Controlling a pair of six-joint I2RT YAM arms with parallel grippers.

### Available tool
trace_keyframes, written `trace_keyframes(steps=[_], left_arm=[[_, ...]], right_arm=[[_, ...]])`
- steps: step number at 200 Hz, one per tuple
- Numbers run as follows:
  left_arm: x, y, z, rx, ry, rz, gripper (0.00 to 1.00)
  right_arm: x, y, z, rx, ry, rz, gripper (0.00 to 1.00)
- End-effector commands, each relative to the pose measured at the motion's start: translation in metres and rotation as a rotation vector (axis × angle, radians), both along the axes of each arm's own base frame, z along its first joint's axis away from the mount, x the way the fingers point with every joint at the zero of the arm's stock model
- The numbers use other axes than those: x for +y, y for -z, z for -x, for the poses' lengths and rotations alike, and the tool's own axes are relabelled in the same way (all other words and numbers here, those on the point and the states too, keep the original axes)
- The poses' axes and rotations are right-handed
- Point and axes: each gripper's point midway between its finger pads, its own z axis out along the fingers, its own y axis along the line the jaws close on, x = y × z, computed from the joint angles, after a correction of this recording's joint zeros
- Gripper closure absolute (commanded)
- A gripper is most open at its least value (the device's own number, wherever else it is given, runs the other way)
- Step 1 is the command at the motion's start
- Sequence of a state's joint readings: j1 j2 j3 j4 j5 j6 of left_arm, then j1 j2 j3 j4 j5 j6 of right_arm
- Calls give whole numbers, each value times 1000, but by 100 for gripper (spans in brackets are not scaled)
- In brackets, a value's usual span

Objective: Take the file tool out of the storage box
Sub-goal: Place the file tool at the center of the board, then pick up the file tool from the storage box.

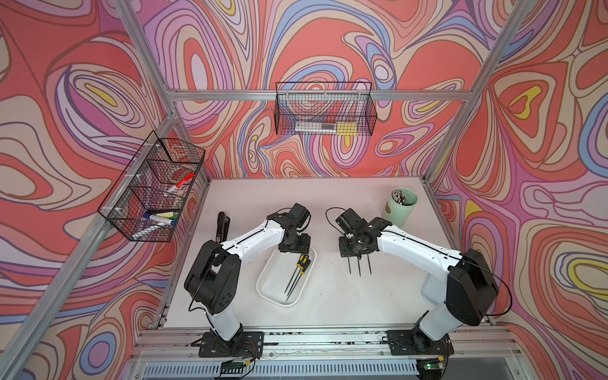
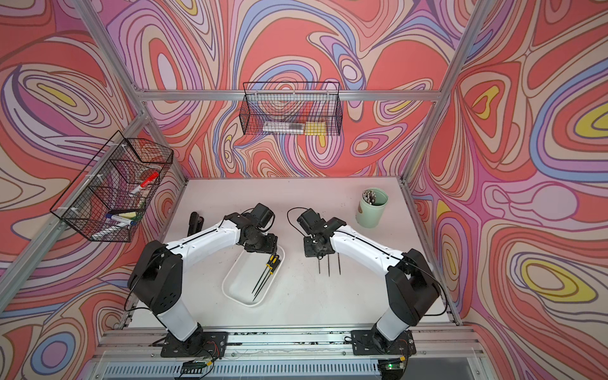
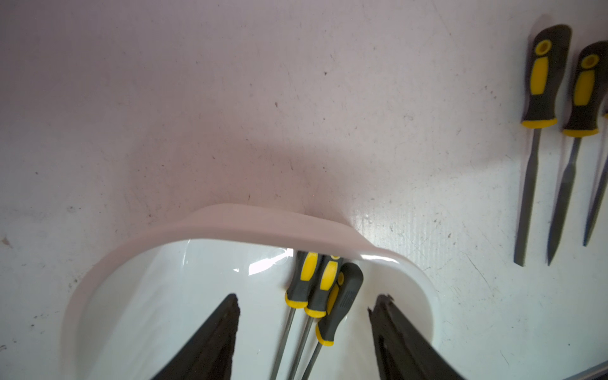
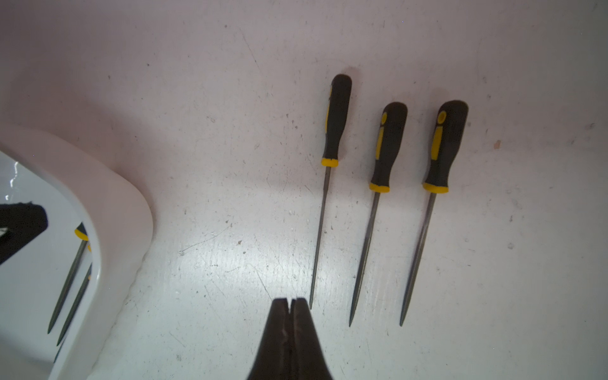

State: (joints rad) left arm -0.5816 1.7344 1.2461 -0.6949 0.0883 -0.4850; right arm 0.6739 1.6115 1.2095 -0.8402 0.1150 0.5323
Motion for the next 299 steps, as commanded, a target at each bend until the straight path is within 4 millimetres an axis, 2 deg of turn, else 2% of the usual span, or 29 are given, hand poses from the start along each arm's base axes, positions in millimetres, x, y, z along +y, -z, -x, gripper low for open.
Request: trace_keyframes(steps=[1,36,74,119,214,299], left_arm=[[-2,5,-1,8,29,-45,33],[-4,16,-3,22,44,-96,36],[-2,21,0,39,57,-159,46],[1,32,4,63,62,-183,50],[-1,50,6,87,63,-208,63],[1,58,10,101,64,-223,68]], right_arm=[[-2,-4,0,-18,-9,-11,100],[-1,-4,0,-20,-21,-21,100],[0,-3,1,-17,-29,-25,100],[4,-4,1,-17,-37,-49,100],[8,-6,2,-22,-46,-81,99],[17,-16,1,-40,-70,-139,70]])
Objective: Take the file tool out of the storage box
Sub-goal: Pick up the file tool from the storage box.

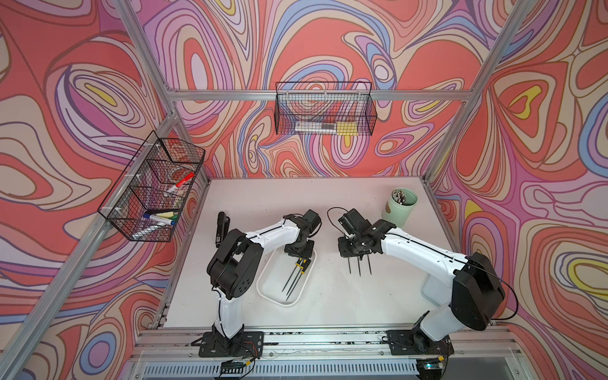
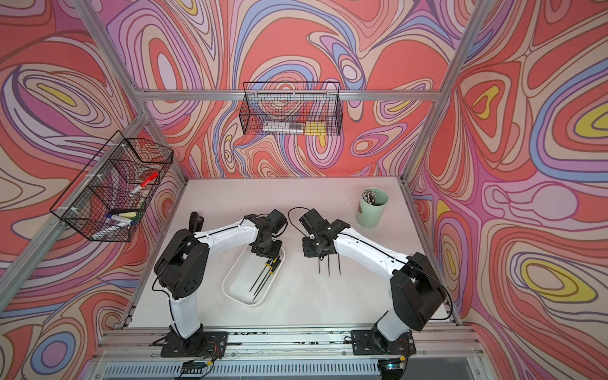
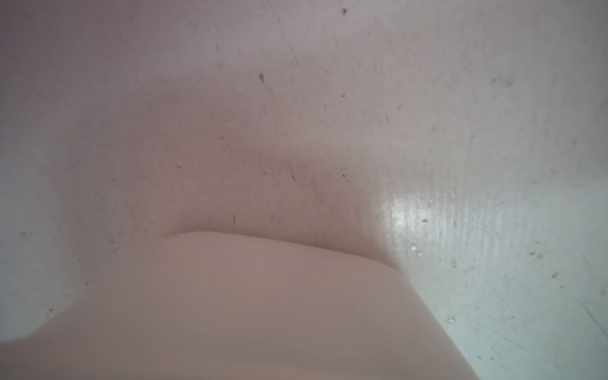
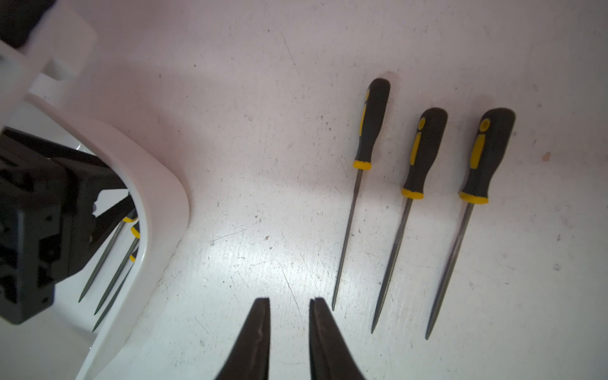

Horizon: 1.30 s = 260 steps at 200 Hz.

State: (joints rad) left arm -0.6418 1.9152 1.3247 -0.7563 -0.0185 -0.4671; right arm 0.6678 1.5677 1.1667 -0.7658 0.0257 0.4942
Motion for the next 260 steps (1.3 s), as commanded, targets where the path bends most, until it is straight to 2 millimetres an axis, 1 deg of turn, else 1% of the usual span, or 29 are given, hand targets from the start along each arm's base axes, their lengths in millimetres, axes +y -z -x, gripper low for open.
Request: trace_keyframes(steps=[1,23,66,79,102,119,137,160,178,202,230,260], left_arm=[[5,12,6,29,9,-40,68],[6,15,7,33,9,-52,71],[9,16,5,24,8,-68,78],[10,15,4,12,2,-70,83],[10,5,-1,-28,-13,-49,86],[7,-9,-6,-70,-34,4,87],[3,-27,-11,-115,-73,89,87],[1,-56,-17,-171,-126,223,87],[1,-80,-21,-212,-157,314,86],[2,-104,-23,-237,-202,446,86],[1,-122,-24,-243,-237,567,86],[-3,-129,-24,-231,-252,630,86]], right_arm=[[4,-10,-2,-25,-8,-41,70],[7,-13,-2,-32,-16,-60,64],[17,-26,-2,-60,-48,-129,60],[22,-29,0,-62,-67,-157,60],[35,-38,6,-65,-116,-248,55],[48,-48,11,-72,-157,-335,54],[61,-61,18,-70,-204,-434,52],[73,-74,25,-69,-243,-531,52],[80,-79,28,-67,-259,-586,53],[86,-81,32,-57,-280,-641,57],[95,-83,39,-33,-319,-700,59],[104,-84,44,-18,-356,-722,60]])
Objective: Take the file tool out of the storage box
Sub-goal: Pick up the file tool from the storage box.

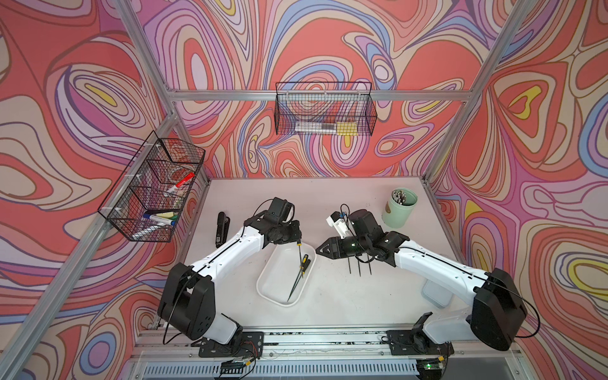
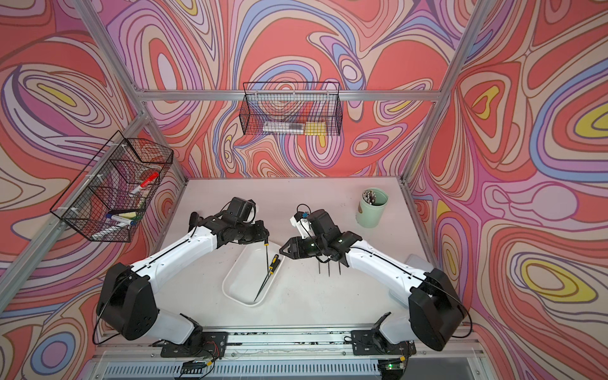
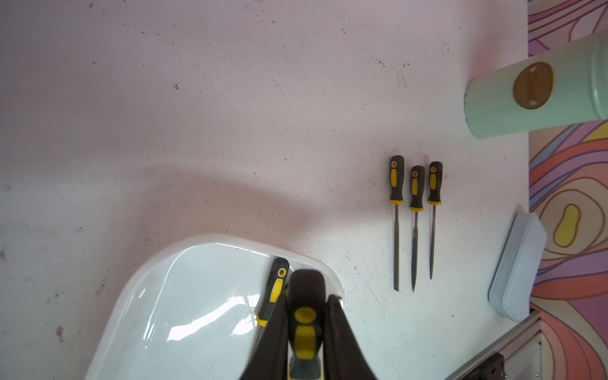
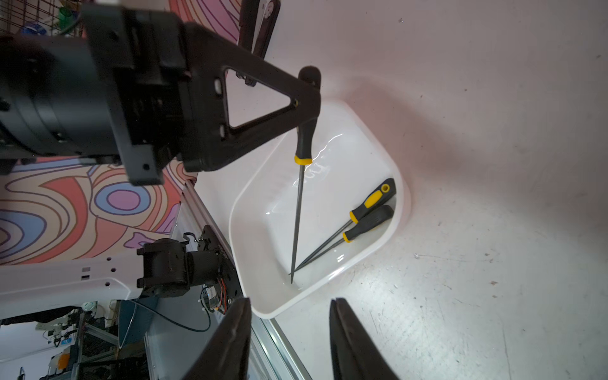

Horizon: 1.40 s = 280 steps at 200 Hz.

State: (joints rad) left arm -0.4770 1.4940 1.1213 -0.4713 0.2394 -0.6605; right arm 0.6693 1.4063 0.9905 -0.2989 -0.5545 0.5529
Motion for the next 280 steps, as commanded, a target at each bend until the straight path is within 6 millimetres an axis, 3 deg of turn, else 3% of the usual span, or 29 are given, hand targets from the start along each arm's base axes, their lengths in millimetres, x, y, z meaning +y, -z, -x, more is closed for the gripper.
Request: trace_keyframes(steps=[1,116,240,280], left_arm=[[-11,-13,0,0,5,107,86],[-15,-27,3,21,0,192,87],[-9,-23,2,37,-20,226,88],[-8,-23,3,42,-21,228,89]], right_arm=[[14,-10,6,-9,-57,-63,60],[27,31,5,13,-72,74,68],[44,42,14,52,-114,60,74],[46,44,14,55,-116,60,85]])
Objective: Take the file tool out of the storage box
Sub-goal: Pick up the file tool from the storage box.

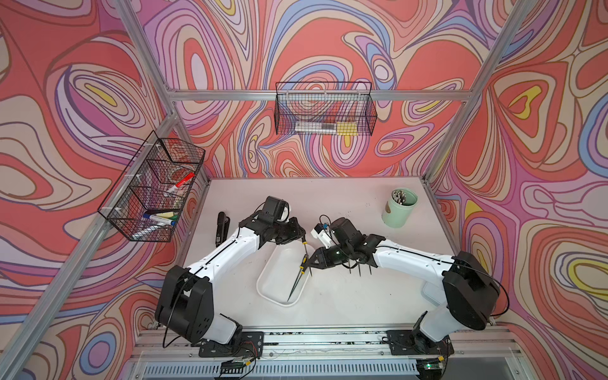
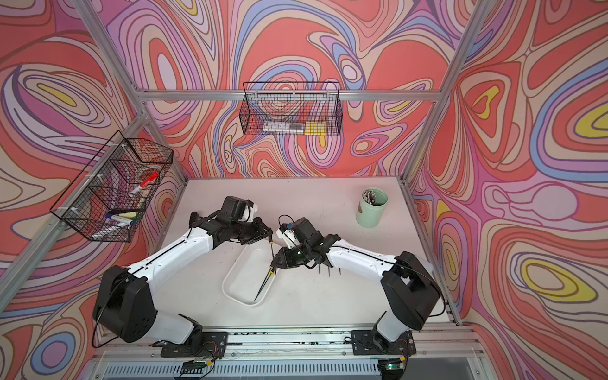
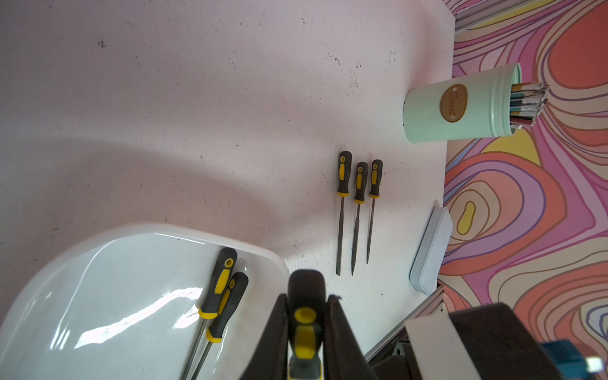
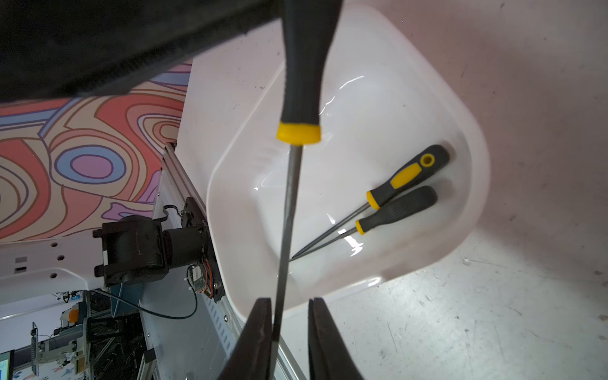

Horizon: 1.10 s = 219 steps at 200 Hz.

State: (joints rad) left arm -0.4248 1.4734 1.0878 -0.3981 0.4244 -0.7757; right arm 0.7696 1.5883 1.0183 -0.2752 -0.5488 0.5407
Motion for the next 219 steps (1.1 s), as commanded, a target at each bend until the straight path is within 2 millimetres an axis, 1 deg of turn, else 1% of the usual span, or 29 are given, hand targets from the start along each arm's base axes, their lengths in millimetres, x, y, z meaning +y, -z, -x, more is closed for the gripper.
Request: trace_keyframes(steps=[1,24,97,117,129,140,168,178,191,213,219], left_arm=[[2,-10,1,-28,-1,24,89],[2,-12,0,-32,-3,32,90],[3,-18,0,-44,-21,61,91],[4,-17,-1,-42,-22,58,91],[4,-15,0,-39,-18,57,91],[5,-14,0,-40,-18,52,88],[10,-11,2,-42,-16,20,73],[12,-10,2,-44,-12,1,61],[17,-11,3,-51,-2,-34,46],[24,-14,6,-67,21,-99,24],[26,-16,7,-72,26,-114,16]], right_arm=[[10,-12,-6,-28,-12,-33,85],[12,-12,-5,-23,-18,-38,88],[16,-10,-7,-17,-24,-40,89],[16,-12,-7,-19,-26,-43,96],[15,-12,-8,-23,-20,-38,98],[12,-13,-9,-33,-14,-28,100],[-1,-12,-12,-68,20,44,100],[-8,-11,-15,-81,34,74,100],[-21,-10,-17,-100,59,125,100],[-50,-10,-22,-126,114,225,100],[-60,-9,-23,-130,133,259,100]])
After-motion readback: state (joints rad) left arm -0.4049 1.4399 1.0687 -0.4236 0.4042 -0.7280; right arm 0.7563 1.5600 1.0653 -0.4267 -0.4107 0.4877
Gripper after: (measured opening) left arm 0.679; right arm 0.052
